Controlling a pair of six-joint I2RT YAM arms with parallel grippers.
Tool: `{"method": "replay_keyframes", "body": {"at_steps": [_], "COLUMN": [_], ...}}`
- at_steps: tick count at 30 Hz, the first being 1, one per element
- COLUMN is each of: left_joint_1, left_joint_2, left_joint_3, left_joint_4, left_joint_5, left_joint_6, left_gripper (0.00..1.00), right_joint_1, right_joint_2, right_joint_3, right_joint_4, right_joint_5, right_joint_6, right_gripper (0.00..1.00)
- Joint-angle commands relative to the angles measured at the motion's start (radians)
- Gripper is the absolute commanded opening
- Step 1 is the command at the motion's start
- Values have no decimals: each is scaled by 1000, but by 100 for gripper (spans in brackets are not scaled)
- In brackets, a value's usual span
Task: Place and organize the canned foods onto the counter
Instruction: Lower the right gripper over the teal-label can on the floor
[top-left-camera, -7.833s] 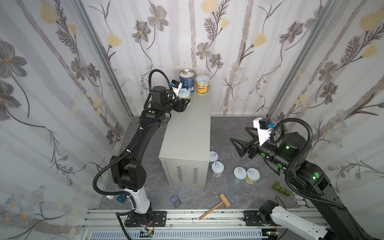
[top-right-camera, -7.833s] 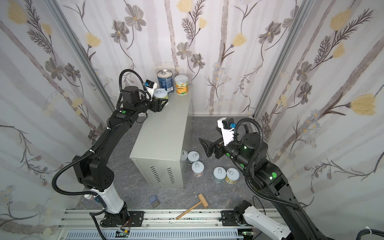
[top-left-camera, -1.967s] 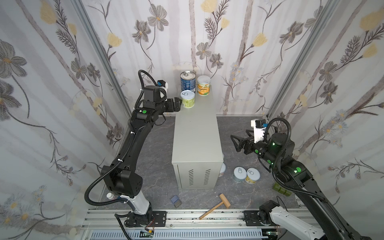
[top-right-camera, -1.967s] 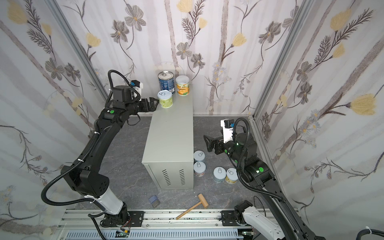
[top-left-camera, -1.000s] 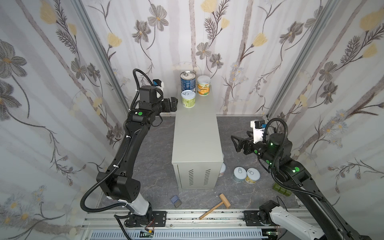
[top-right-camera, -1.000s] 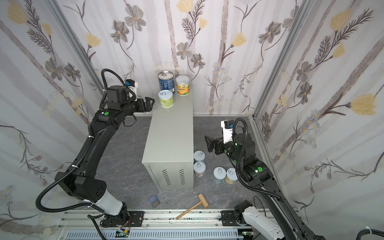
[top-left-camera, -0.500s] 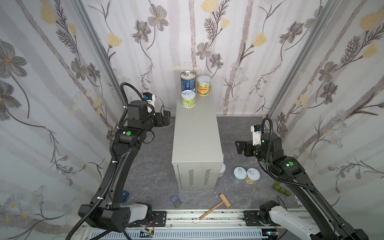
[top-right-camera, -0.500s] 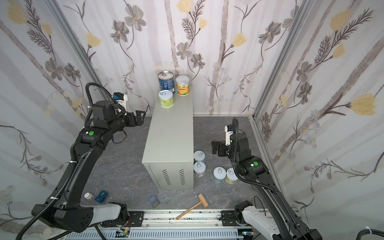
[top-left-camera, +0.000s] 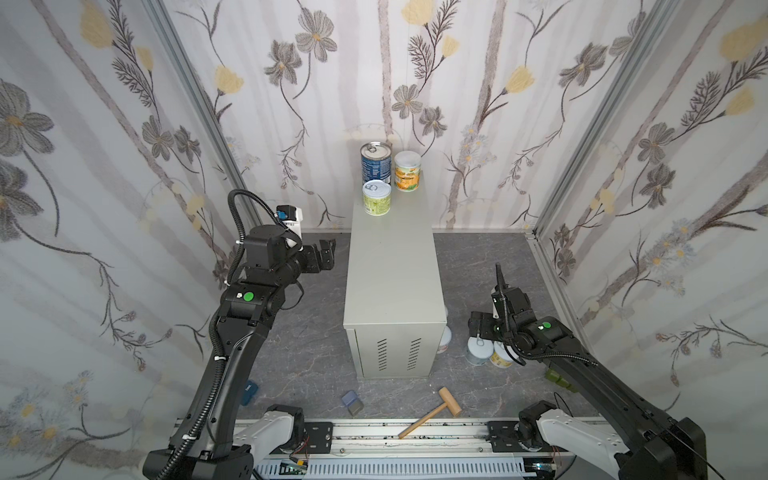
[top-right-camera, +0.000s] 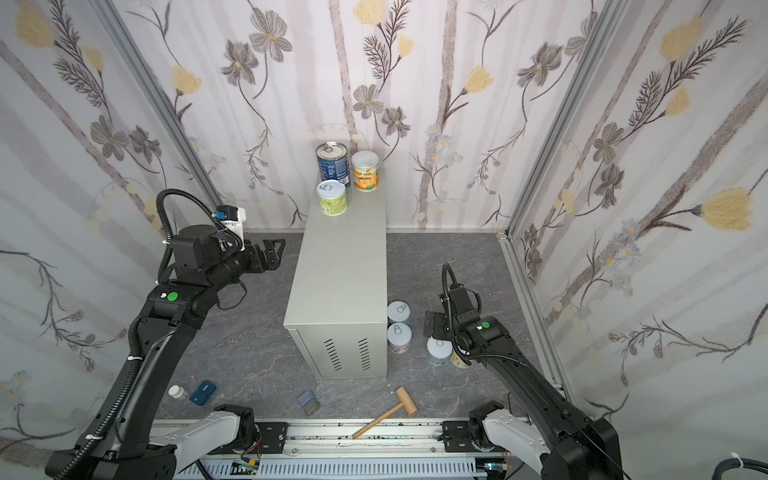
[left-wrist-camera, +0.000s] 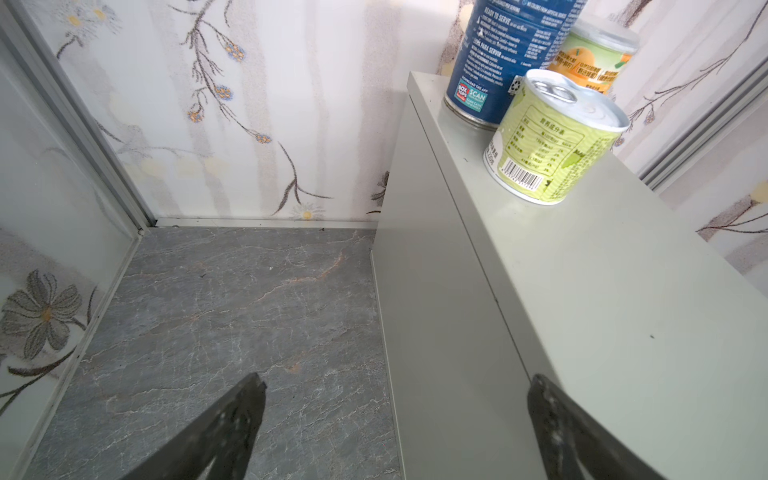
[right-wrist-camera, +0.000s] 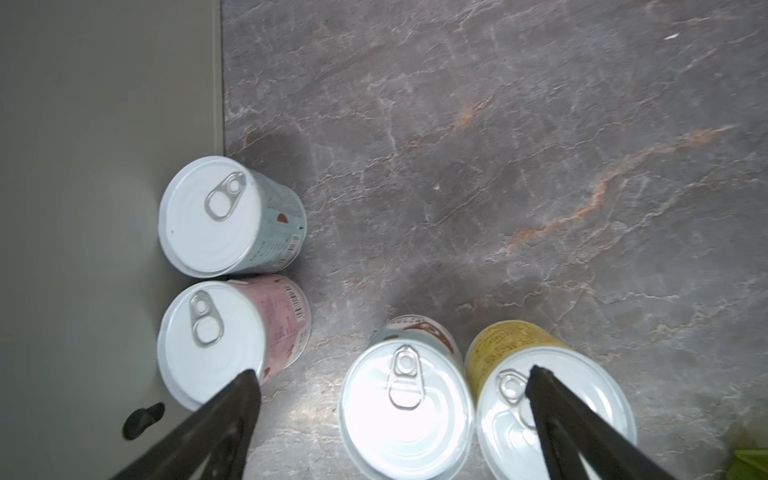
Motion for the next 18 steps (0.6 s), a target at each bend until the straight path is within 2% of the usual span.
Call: {"method": "replay_keyframes", "body": {"at_steps": [1, 13, 18], "left_joint_1": [9, 18, 24], "left_joint_2": [-8, -13, -10], "left_joint_3": [-5, -19, -20], "left_joint_4": [49, 59, 63], "left_joint_5": [30, 30, 37], "left_joint_6": [-23, -22, -25], "left_gripper": [100, 100, 100], "right_joint_1": [9, 8, 8], "right_joint_2": [39, 198, 214], "right_joint_3": [11, 11, -21], "right_joint_4": [-22, 104, 132], "right_joint_5": [34, -35, -50], "right_joint_6": [47, 23, 41], "right_gripper": [100, 100, 100]}}
